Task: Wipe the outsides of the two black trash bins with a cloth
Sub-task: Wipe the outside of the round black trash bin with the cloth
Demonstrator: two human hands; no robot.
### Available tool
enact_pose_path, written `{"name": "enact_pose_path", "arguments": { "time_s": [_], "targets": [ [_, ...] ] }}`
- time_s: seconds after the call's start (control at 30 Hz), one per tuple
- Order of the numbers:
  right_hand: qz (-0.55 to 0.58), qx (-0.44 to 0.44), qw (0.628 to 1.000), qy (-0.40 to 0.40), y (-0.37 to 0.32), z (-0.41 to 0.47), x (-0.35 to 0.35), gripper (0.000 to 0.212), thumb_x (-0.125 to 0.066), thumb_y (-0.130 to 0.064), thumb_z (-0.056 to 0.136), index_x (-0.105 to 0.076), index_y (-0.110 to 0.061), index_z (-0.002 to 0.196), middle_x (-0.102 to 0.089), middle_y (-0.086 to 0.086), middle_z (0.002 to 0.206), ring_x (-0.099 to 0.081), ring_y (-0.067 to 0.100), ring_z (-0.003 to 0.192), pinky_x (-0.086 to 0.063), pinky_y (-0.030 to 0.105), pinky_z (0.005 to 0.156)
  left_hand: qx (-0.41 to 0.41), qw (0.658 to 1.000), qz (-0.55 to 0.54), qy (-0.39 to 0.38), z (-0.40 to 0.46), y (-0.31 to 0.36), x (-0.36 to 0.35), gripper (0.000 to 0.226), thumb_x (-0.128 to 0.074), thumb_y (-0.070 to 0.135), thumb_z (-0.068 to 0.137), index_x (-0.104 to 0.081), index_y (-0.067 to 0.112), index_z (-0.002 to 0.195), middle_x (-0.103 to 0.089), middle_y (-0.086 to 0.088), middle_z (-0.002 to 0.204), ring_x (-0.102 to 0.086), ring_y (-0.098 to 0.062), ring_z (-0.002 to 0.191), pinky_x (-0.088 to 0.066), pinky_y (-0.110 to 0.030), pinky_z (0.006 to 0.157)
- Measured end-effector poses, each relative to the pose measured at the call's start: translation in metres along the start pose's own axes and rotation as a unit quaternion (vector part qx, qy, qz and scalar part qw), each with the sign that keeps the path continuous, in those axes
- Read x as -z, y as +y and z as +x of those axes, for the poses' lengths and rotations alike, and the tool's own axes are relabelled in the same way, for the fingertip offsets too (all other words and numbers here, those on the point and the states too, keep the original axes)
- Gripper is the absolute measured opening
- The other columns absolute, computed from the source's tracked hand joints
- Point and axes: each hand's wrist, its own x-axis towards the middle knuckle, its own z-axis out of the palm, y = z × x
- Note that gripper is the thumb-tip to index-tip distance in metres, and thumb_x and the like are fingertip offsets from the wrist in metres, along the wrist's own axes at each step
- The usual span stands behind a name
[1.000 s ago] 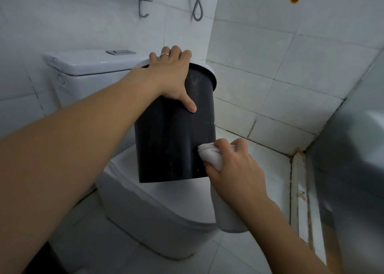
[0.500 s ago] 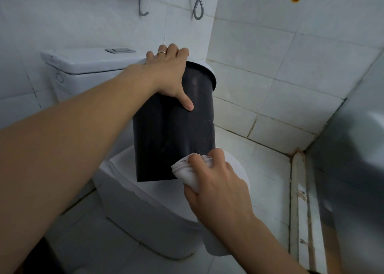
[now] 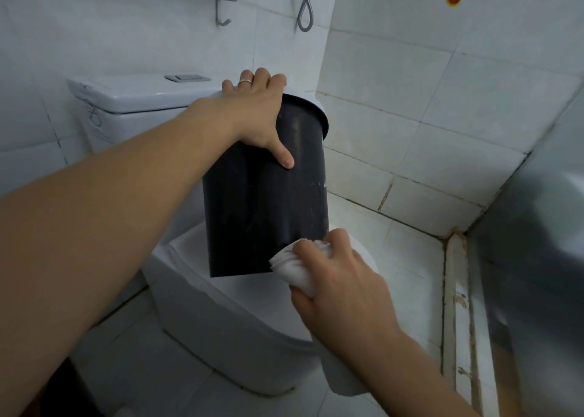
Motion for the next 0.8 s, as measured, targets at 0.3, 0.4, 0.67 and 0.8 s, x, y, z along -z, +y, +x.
{"name": "enact_pose_path", "arguments": {
  "time_s": [0.3, 0.4, 0.67, 0.8],
  "targets": [
    [0.04, -0.046, 0.998, -0.014, 0.03, 0.014, 0.002, 0.03, -0.058, -0.046, 0.084, -0.052, -0.042, 0.113, -0.041, -0.009, 0.109, -0.042, 0.012, 0.072, -0.03, 0.018, 0.052, 0.016, 0.999, -0.027, 0.017, -0.005, -0.006, 0.0, 0.141, -0.085, 0.073, 0.038, -0.02, 0.015, 0.148, -0.029, -0.011, 0.144, -0.026, -0.034, 0.136, -0.028, -0.053, 0.111],
    [0.06, -0.022, 0.998, -0.017, 0.023, 0.018, 0.001, 0.032, -0.059, -0.046, 0.084, -0.052, -0.041, 0.115, -0.042, -0.009, 0.111, -0.04, 0.01, 0.074, -0.021, 0.01, 0.052, 0.019, 0.998, -0.053, 0.015, -0.006, -0.011, -0.001, 0.142, -0.087, 0.07, 0.04, -0.012, 0.027, 0.153, -0.026, -0.01, 0.146, -0.02, -0.035, 0.141, -0.024, -0.056, 0.114],
    [0.084, 0.003, 0.996, -0.024, 0.006, 0.014, -0.003, 0.032, -0.056, -0.048, 0.081, -0.048, -0.044, 0.111, -0.045, -0.008, 0.111, -0.053, 0.013, 0.084, -0.052, 0.029, 0.059, 0.004, 0.994, -0.081, 0.074, -0.002, -0.004, 0.008, 0.102, -0.081, 0.067, 0.055, -0.038, 0.02, 0.135, -0.046, -0.001, 0.137, -0.04, -0.028, 0.129, -0.034, -0.049, 0.103],
    [0.1, 0.018, 0.995, -0.019, 0.006, 0.013, -0.003, 0.032, -0.056, -0.048, 0.079, -0.049, -0.043, 0.11, -0.043, -0.008, 0.109, -0.054, 0.014, 0.085, -0.051, 0.03, 0.059, 0.002, 0.997, -0.045, 0.057, 0.004, 0.005, 0.007, 0.107, -0.08, 0.068, 0.056, -0.036, 0.024, 0.143, -0.045, -0.002, 0.142, -0.037, -0.028, 0.133, -0.03, -0.049, 0.105]
  ]
}}
